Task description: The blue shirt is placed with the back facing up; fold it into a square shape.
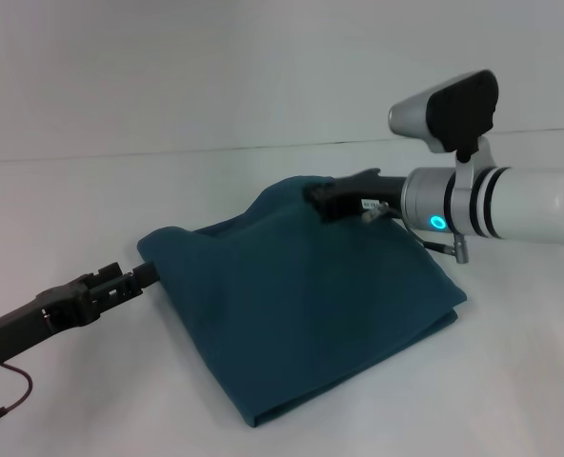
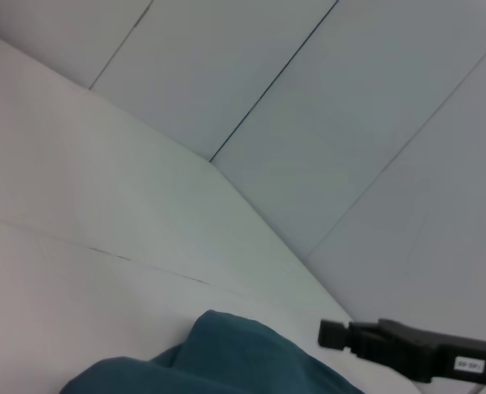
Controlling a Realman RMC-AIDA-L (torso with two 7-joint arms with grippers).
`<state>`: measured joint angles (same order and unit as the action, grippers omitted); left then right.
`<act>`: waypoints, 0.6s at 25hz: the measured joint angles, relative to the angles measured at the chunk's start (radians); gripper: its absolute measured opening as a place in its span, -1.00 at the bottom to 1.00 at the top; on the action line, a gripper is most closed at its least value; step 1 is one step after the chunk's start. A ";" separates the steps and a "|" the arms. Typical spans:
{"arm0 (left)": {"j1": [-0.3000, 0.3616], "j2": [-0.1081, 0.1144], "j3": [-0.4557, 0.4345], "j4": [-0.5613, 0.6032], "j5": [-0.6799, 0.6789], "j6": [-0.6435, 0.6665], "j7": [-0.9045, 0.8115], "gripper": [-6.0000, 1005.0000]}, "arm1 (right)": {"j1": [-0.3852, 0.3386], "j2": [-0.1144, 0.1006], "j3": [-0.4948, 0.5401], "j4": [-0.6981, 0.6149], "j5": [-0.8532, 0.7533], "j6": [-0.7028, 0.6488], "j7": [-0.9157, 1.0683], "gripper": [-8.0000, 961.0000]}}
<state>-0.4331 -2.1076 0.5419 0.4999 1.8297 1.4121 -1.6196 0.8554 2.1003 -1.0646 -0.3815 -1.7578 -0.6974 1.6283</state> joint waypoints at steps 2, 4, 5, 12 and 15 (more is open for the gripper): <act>-0.001 0.000 0.000 0.000 -0.001 0.000 0.000 0.89 | -0.008 -0.001 -0.003 -0.027 0.016 -0.050 -0.010 -0.98; -0.002 0.000 0.000 0.000 -0.001 0.000 0.000 0.89 | -0.005 0.000 -0.020 -0.036 0.016 -0.071 -0.009 -0.98; -0.003 0.000 0.000 0.000 -0.001 0.000 0.000 0.89 | 0.001 0.000 -0.036 -0.035 0.015 -0.068 -0.007 -0.98; -0.002 -0.003 -0.001 0.000 -0.001 0.000 0.000 0.89 | 0.061 0.011 -0.194 0.026 0.021 0.064 -0.005 -0.98; -0.001 -0.003 0.000 0.000 -0.001 0.004 0.000 0.89 | 0.090 0.011 -0.215 0.072 0.027 0.099 -0.004 -0.99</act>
<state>-0.4342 -2.1107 0.5414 0.5001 1.8284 1.4165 -1.6199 0.9455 2.1117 -1.2801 -0.3096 -1.7305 -0.5984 1.6238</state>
